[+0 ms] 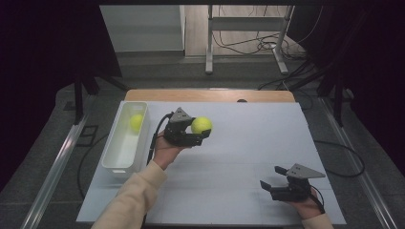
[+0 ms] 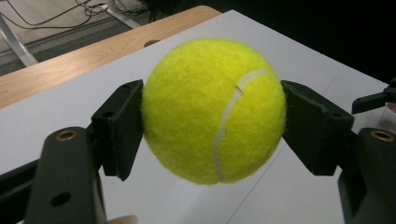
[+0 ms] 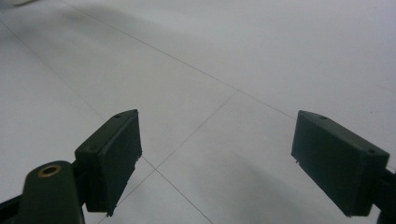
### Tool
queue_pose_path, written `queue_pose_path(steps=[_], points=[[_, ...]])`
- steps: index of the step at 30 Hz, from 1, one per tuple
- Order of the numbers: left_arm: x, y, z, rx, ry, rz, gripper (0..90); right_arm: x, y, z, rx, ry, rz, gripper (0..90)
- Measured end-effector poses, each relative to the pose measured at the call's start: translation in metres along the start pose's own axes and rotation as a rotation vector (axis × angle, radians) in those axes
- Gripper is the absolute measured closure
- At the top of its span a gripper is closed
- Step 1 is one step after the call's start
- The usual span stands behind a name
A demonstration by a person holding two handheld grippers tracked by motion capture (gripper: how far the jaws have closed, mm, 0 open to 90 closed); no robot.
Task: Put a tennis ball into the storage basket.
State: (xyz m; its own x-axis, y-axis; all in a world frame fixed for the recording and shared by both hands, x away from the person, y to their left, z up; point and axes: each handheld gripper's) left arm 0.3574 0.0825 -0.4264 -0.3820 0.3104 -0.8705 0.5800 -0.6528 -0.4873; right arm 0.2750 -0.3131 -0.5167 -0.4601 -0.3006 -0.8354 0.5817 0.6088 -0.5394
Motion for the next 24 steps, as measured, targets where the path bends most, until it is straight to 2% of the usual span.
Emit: queue_pose_path(steps=[12,24], points=[[0.005,-0.014,-0.009,-0.018,-0.027,0.020,27.1,0.000,0.000,0.000,-0.001,0.000,-0.001,16.6],[0.011,-0.023,-0.016,-0.037,-0.048,0.016,27.1,0.000,0.000,0.000,0.002,0.000,-0.002,16.6]])
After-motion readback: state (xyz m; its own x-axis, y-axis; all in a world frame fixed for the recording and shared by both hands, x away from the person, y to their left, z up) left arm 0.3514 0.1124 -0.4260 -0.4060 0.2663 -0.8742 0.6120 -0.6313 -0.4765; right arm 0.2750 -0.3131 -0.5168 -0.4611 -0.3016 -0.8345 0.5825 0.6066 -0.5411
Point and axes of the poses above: each handheld gripper's, and its own axes: y roughly forward along the jaws, x roughly out of its underside, z roughly to its right, and after that the axes turned 4 degrees about y, right-handed
